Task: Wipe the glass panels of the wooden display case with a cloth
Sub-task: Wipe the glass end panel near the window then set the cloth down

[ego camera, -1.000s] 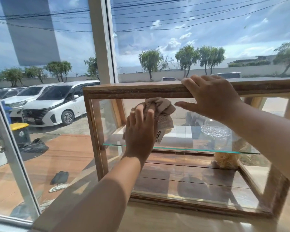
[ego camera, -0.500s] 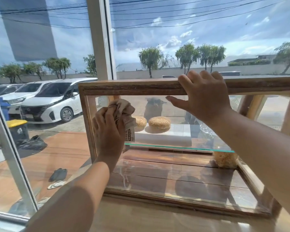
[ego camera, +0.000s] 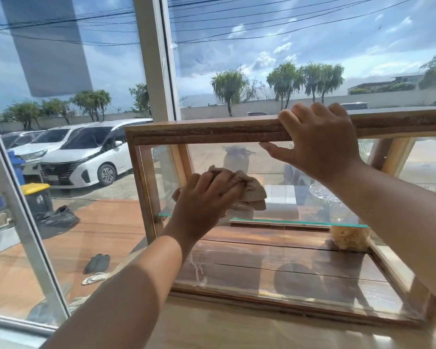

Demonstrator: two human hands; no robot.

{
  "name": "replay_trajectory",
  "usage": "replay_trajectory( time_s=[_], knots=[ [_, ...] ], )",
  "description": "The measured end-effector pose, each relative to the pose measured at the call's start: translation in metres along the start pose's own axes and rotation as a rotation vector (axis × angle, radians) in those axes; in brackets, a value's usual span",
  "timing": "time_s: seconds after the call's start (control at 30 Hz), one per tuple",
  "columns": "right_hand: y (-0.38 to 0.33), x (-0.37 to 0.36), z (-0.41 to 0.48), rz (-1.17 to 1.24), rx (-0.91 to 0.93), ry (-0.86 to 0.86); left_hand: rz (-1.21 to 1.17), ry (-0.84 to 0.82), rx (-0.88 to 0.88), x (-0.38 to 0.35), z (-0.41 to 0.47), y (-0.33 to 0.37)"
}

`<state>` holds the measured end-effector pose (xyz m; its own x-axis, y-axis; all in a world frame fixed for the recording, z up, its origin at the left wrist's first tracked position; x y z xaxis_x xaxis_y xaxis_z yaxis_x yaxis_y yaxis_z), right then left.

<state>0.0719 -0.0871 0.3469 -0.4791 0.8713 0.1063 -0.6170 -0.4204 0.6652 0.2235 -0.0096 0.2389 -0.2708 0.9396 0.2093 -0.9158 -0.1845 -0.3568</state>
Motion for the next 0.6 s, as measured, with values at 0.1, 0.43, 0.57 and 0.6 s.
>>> replay_trajectory(
  time_s=[0.1, 0.43, 0.57, 0.6],
  knots=[
    [0.000, 0.000, 0.001, -0.009, -0.008, -0.004, 0.099, 0.016, 0.280, 0.004, -0.017, -0.074],
    [-0.002, -0.001, 0.000, -0.029, -0.018, -0.011, -0.091, -0.004, 0.921, -0.009, -0.044, -0.053],
    [-0.002, -0.001, 0.002, -0.033, -0.018, -0.024, -0.102, -0.025, 0.714, -0.004, -0.028, -0.033],
    [-0.002, -0.001, 0.001, -0.034, -0.018, -0.028, -0.121, -0.041, 0.650, -0.002, -0.024, -0.027]
  ],
)
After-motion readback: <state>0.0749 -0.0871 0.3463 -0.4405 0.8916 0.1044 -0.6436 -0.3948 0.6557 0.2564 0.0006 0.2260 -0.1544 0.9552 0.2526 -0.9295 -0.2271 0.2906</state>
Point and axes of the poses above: each hand's wrist, its own z-axis towards the middle knuckle, its own x-axis out of the back of the hand, y = z × x, the point moved 8 cm from there along z, towards the middle knuckle, and after that the axes turned 15 degrees about x, right-handed, at the moved point
